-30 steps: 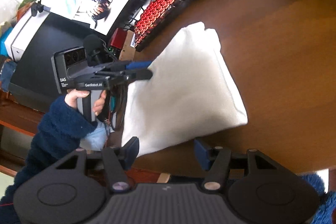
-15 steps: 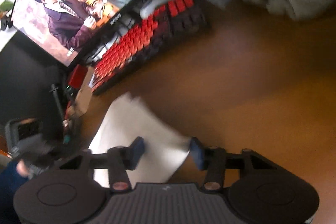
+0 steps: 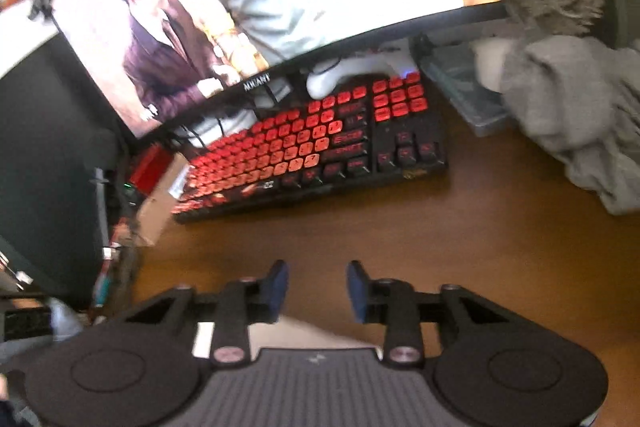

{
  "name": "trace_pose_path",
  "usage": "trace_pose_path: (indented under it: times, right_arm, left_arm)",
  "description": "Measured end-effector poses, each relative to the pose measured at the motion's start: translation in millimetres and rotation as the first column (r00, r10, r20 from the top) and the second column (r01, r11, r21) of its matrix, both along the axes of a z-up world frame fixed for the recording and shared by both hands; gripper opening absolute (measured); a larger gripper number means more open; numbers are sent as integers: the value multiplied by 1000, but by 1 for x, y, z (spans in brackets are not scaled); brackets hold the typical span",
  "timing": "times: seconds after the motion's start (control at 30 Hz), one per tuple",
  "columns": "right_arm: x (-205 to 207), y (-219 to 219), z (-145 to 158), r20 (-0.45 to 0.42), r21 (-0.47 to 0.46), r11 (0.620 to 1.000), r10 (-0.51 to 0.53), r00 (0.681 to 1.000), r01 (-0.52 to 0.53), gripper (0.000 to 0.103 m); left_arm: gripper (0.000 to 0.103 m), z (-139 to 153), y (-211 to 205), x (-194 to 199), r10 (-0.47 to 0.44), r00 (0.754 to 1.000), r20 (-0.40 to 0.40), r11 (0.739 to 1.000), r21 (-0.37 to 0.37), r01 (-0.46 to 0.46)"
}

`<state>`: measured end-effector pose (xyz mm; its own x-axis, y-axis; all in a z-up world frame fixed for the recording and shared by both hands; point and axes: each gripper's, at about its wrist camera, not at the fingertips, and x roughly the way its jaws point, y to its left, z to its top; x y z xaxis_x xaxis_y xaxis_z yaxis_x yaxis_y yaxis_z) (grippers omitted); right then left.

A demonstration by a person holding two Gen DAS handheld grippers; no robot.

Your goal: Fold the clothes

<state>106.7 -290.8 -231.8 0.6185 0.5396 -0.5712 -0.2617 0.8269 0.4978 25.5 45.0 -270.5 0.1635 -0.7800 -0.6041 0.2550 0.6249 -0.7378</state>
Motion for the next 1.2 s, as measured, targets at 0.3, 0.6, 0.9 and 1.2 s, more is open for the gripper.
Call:
trace_pose_path:
  times: [0.3,0.6,0.9,1.2]
  right_arm:
    - [-129,-32,0,104,-140,990,-12,995,26,36]
    - [-199,-16,-8,257,-285,958,49,965,28,37]
    - [-212,15,-18,325,-542,840,185,927,22,38]
    - [-191,69,-41,318,-709,704,267,910,41,39]
  left_arm:
    - [42,-2,-37,25,11,998,-57,998,-68,-15]
    - [42,-10,-101,44,15,996,-87,990,-141,-27]
    - [42,-5,-132,37,-84,996,-25,985,-156,79]
    - [65,80,-116,-13,-439,623,647,883,439,166]
